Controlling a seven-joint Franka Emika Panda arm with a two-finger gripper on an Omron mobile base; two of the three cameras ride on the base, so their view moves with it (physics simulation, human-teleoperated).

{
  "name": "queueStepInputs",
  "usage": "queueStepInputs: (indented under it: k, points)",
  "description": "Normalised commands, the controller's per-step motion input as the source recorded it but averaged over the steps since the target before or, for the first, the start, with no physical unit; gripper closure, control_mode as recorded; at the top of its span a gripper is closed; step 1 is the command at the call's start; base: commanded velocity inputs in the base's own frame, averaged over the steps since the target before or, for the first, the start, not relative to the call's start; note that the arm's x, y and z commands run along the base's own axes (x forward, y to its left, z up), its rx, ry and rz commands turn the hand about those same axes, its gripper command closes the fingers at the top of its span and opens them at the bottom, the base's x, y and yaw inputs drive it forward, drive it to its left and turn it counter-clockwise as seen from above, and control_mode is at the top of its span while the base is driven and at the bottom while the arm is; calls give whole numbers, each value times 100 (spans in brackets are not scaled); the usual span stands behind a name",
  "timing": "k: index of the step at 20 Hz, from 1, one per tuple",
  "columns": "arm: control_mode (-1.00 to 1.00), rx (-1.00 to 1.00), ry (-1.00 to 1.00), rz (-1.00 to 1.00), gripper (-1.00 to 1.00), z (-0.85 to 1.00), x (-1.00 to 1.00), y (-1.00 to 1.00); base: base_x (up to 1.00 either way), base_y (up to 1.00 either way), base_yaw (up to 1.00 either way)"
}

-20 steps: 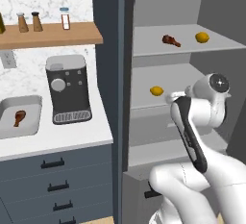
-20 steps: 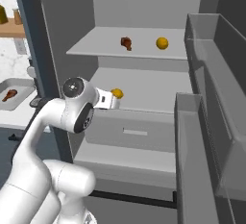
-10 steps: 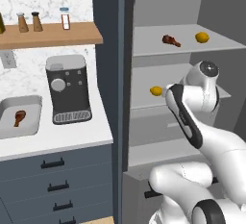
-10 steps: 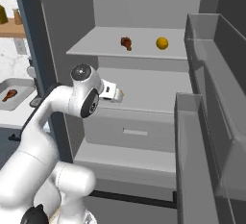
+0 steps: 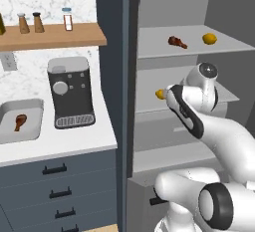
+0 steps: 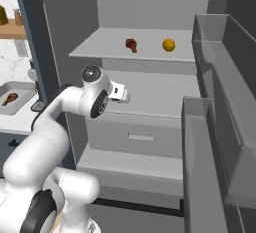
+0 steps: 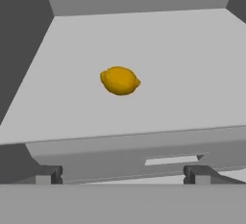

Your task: Place one lemon and one chicken drumstick in each tupperware on the nearby counter, to pack two identical lunches.

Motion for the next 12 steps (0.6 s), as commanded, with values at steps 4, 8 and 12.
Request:
queueStepInputs:
  k: [4, 8, 12]
  points:
    - [-100, 1, 0, 0, -100, 0, 21, 4, 0, 0, 0]
    - [-100, 0, 0, 2, -100, 0, 26, 13, 0, 0, 0]
    - [-100, 0, 0, 7, -100, 0, 42, 4, 0, 0, 0]
